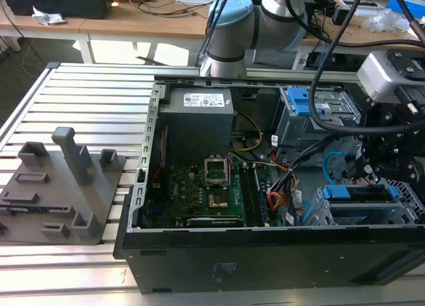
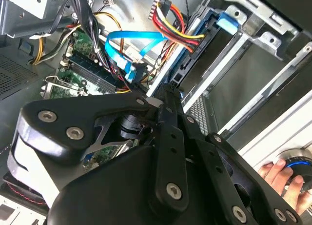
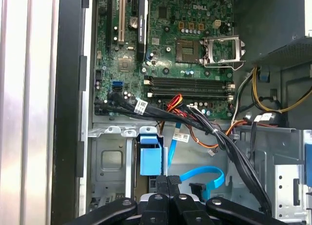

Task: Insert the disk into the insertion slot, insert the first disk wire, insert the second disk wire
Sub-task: 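Insert the second disk wire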

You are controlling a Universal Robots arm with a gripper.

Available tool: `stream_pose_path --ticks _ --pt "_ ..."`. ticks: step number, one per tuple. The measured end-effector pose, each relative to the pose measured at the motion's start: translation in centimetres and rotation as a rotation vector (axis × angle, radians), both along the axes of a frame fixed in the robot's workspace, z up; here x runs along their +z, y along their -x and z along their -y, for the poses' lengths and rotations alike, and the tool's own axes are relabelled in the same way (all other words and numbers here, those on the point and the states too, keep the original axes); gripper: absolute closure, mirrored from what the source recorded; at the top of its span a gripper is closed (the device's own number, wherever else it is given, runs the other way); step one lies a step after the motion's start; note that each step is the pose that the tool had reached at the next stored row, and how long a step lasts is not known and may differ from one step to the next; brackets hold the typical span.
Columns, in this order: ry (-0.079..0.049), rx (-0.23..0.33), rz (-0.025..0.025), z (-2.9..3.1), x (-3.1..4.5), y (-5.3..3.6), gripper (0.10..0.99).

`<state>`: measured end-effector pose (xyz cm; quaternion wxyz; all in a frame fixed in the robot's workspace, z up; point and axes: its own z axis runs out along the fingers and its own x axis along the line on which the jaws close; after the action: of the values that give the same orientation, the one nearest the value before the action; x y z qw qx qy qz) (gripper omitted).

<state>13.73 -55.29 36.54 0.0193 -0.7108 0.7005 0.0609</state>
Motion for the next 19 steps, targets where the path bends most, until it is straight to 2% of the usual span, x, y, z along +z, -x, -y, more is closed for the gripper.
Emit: stream_pose_path --ticks 3,7,8,9,10,19 --pt "0.000 0.000 0.0000 -0.02 0.00 0.56 0.980" --pt "0.000 0.002 0.0000 -0.31 0.00 0.80 0.980" --pt "0.000 0.004 0.0000 -0.61 0.00 0.82 0.980" --pt "0.000 0.014 0.0000 -1.80 -0.01 1.26 0.980" --pt "0.000 0.019 0.0000 -2.10 -0.01 1.75 0.980" --pt "0.000 0.020 0.0000 -2.13 -0.01 1.86 0.973"
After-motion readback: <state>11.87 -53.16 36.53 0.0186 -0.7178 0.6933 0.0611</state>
